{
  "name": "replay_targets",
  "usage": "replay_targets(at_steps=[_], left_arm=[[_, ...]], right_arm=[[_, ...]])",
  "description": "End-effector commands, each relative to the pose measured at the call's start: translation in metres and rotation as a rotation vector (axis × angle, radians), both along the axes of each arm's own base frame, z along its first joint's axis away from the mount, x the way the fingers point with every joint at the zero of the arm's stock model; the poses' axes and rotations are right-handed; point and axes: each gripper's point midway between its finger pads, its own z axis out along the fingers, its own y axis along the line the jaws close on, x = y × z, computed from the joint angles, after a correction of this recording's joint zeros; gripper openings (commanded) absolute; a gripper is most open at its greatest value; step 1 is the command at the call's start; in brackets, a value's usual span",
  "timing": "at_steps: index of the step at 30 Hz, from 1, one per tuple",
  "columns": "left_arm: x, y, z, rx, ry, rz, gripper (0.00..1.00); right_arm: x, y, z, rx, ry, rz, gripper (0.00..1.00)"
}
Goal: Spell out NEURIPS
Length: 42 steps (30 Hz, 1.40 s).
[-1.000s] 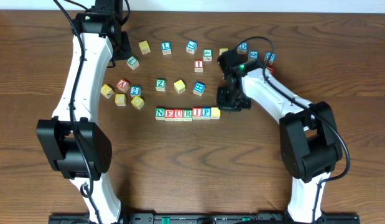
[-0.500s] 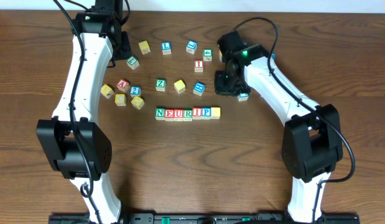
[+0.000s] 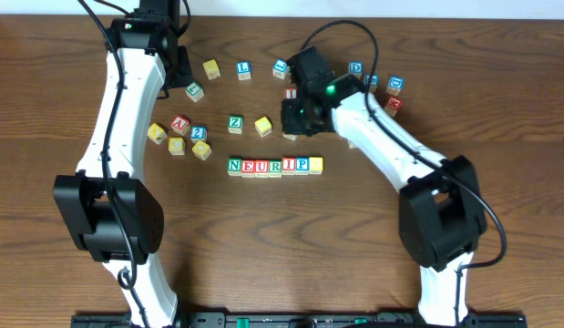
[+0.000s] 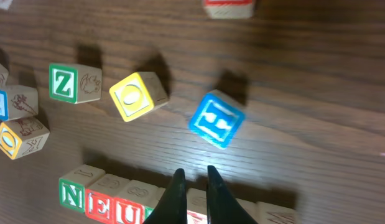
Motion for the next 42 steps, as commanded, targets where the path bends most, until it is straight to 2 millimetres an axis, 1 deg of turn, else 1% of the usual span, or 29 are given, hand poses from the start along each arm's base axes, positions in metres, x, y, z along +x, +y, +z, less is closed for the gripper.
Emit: replay_targets(at_steps=[1, 6, 11, 17, 23, 29, 35, 42], left_arm=[[-0.001, 0.003, 0.02, 0.007, -0.039, -0.005, 0.48], [-0.001, 0.003, 0.02, 0.007, -0.039, -0.005, 0.48], [-0.001, 0.003, 0.02, 0.007, -0.039, -0.005, 0.48], [-0.001, 0.003, 0.02, 0.007, -0.04, -0.005, 0.48], [-0.001, 0.003, 0.02, 0.007, -0.039, -0.005, 0.47], [-0.001, 0.003, 0.02, 0.007, -0.039, -0.005, 0.47], [-0.001, 0.003, 0.02, 0.007, -0.039, -0.005, 0.48], [-0.001, 0.003, 0.02, 0.007, -0.039, -0.005, 0.48]], right_arm=[[-0.001, 0.013, -0.01, 0.003, 0.013, -0.002, 0.06], [-0.001, 0.022, -0.017, -0.008, -0.01, 0.011, 0.04], [-0.004, 0.026, -0.026, -0.022, 0.002, 0.016, 0.01], [-0.013, 0.021, -0.04, -0.057, 0.054, -0.001, 0.01], [-0.019, 0.018, -0.05, -0.081, 0.085, 0.001, 0.01], [-0.024, 0.021, -0.052, -0.085, 0.09, 0.011, 0.01], [-0.029, 0.017, -0.057, -0.101, 0.107, 0.001, 0.01], [-0.032, 0.016, -0.058, -0.109, 0.12, -0.002, 0.01]])
